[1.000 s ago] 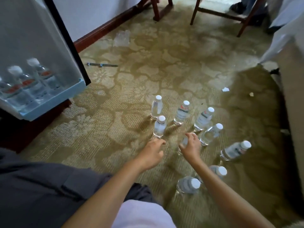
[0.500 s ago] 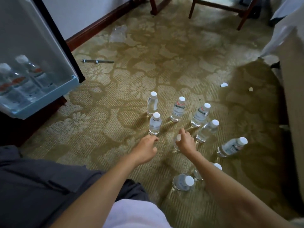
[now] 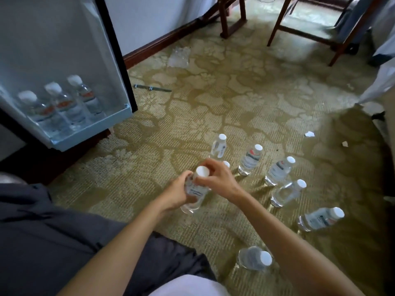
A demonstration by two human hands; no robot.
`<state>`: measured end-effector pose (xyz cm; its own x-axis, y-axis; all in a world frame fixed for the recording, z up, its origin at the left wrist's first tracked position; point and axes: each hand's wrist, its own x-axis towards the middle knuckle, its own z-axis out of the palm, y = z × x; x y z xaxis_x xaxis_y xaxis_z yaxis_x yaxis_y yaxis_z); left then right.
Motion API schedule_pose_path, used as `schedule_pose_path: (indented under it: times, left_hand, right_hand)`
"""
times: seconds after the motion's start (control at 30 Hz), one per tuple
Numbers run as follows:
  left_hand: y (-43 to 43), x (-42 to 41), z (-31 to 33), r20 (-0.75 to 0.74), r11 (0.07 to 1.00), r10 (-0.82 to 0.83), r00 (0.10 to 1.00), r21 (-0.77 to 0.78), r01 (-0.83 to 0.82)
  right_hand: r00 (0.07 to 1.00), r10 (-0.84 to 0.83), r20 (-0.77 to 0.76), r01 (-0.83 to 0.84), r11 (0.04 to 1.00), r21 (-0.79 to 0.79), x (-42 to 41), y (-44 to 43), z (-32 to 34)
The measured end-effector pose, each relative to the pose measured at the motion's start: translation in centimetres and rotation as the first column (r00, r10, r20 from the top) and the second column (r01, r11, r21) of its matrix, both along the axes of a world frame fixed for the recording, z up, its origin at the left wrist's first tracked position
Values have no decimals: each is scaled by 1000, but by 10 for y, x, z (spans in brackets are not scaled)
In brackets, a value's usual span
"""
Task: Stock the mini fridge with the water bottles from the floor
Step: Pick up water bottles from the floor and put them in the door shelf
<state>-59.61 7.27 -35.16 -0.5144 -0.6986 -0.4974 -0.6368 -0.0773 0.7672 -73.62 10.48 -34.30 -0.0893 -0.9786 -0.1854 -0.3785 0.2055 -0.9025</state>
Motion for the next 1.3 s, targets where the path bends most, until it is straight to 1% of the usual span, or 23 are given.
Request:
schedule_pose_path:
  times: [0.07, 0.1, 0.17, 0.23, 0.27, 0.3, 0.33, 0.37, 0.4, 0.43, 0.5, 0.53, 0.57, 0.63, 0.7, 0.73, 0.8, 0.87, 0.97, 1.03, 1.13, 1.2, 1.3]
  left_hand:
    - [-16, 18, 11, -82, 997, 71, 994, -8, -72]
    - [-24, 27, 17, -84, 996, 75, 994, -39, -79]
    - [-41, 44, 30, -62, 983, 89, 994, -157, -98]
    - [-56, 62, 41, -35, 952, 164, 986, -256, -168]
    - [-65, 72, 44, -26, 934, 227, 973, -278, -226]
    - [-72, 83, 48, -43, 911, 300, 953, -285, -299]
    - [-80, 93, 49, -76, 879, 385, 920, -272, -390]
    - [-88, 103, 51, -120, 839, 466, 877, -255, -481]
    - [-96, 111, 55, -151, 790, 540, 828, -250, -560]
    - [-104, 118, 57, -157, 744, 594, 789, -264, -613]
    - [-119, 127, 64, -137, 671, 662, 736, -329, -665]
    - [-127, 129, 68, -115, 650, 675, 728, -373, -662]
    - [-135, 130, 73, -91, 635, 682, 726, -418, -649]
    - [-153, 133, 79, -65, 613, 699, 712, -457, -644]
    - [-170, 138, 84, -79, 589, 720, 689, -454, -668]
    - [-178, 141, 86, -90, 576, 730, 678, -454, -680]
    - [-195, 147, 88, -111, 561, 735, 669, -455, -692]
    - [-211, 151, 88, -120, 573, 717, 687, -459, -678]
    - [-235, 160, 87, -110, 626, 637, 763, -504, -595]
    - [-247, 169, 84, -21, 639, 588, 808, -601, -481]
    - [-261, 185, 74, 94, 610, 547, 832, -726, -318]
    - [-268, 193, 66, 143, 606, 507, 850, -760, -234]
    - [-279, 196, 61, 273, 632, 411, 870, -773, -56]
  right_hand:
    - [994, 58, 91, -56, 998, -25, 19, -22, 22]
    - [991, 91, 102, -87, 995, -41, 29, -34, 31]
    - [979, 173, 112, -166, 984, -68, 50, -57, 48]
    - [965, 227, 134, -215, 972, -100, 66, -76, 60]
    - [958, 226, 177, -211, 972, -103, 72, -86, 64]
    - [945, 206, 255, -189, 978, -91, 76, -95, 66]
    - [925, 179, 334, -163, 984, -75, 79, -103, 66]
    - [921, 162, 356, -148, 987, -65, 81, -111, 62]
    - [937, 163, 308, -151, 987, -62, 85, -119, 56]
    - [955, 190, 229, -184, 982, -50, 90, -125, 49]
    - [950, 298, 93, -300, 954, 4, 109, -136, 32]
    - [939, 342, 43, -343, 939, 18, 121, -143, 26]
    - [934, 357, 22, -358, 934, 4, 134, -149, 20]
    - [956, 293, 21, -290, 954, -75, 156, -166, 11]
    - [977, 211, 38, -204, 968, -144, 174, -184, 8]
    - [980, 197, 39, -188, 968, -168, 183, -193, 8]
    - [985, 170, 29, -163, 973, -162, 198, -213, 9]
    - [992, 119, 42, -112, 982, -151, 207, -236, 4]
    - [996, 9, 86, 3, 991, -131, 212, -272, -4]
    - [994, -67, 92, 73, 995, -63, 210, -297, -9]
    - [977, -154, 148, 155, 988, -1, 203, -327, -15]
    - [972, -181, 152, 181, 983, 12, 202, -343, -19]
    - [975, -187, 117, 186, 982, 22, 203, -362, -23]
